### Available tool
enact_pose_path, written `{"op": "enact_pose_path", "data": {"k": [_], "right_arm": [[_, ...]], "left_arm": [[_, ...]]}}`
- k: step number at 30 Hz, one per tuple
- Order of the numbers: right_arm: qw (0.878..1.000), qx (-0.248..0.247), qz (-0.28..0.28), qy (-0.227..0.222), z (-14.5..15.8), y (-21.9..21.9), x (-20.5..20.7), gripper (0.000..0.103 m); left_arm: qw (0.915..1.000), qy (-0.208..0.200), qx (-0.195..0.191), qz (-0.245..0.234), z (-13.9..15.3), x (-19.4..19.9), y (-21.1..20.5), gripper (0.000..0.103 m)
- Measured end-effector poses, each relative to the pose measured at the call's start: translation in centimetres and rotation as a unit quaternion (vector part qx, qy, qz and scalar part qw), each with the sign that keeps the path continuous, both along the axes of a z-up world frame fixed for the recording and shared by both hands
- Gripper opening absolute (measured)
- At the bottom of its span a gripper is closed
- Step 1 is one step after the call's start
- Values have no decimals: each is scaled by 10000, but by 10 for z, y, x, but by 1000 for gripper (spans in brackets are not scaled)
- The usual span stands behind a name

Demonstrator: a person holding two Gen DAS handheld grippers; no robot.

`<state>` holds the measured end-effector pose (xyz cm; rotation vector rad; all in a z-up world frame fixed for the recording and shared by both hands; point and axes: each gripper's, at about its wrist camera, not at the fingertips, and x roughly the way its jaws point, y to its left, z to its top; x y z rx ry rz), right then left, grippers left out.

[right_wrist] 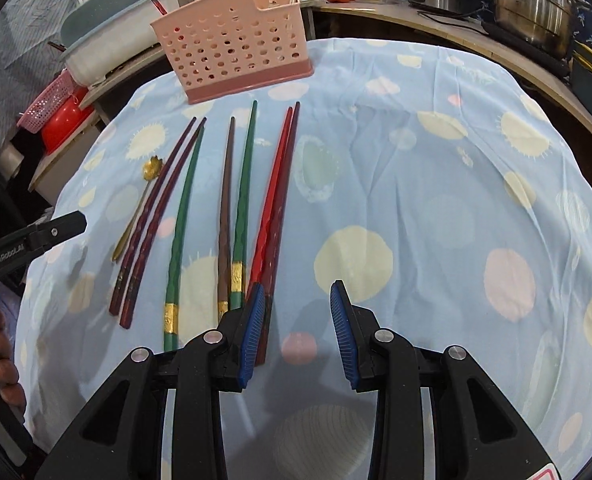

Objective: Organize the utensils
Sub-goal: 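Grasp the gold flower spoon with the left tool while the right tool grasps a dark red chopstick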

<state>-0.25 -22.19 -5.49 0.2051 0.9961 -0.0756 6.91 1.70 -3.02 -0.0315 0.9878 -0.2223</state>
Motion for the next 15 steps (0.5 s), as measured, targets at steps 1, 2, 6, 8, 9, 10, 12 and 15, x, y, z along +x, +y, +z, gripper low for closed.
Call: {"op": "enact_pose_path", "data": {"k": [1, 2, 6, 8, 9, 10, 12, 15], "right_arm": [[10000, 18, 13, 16, -1, 1, -1, 33], [10000, 21, 33, 17, -1, 2, -1, 33], [9998, -145, 125, -18, -2, 10, -3, 33], [9996, -255, 146, -46, -2, 11, -4, 33], [9995, -271, 131, -48, -2, 10, -4, 33], [9996, -276, 101, -31, -3, 8, -5, 33], [9997, -262, 24, 25, -6, 3, -7, 27], [9996, -273, -30, -3, -6, -3, -11, 22]], "left_arm": [[10000, 22, -11, 2, -2, -2, 1, 42], [10000, 40, -13, 8, -3, -4, 1, 42], [10000, 60, -35, 0, -5, -9, 0, 42], [10000, 68, -46, -9, -6, -9, 0, 42], [10000, 72, -46, -21, -6, -9, -1, 42], [10000, 72, -41, -30, -6, -10, -1, 42], [10000, 70, -33, -48, -6, -10, -2, 42], [9999, 76, -48, -65, -7, -12, -3, 42]]}}
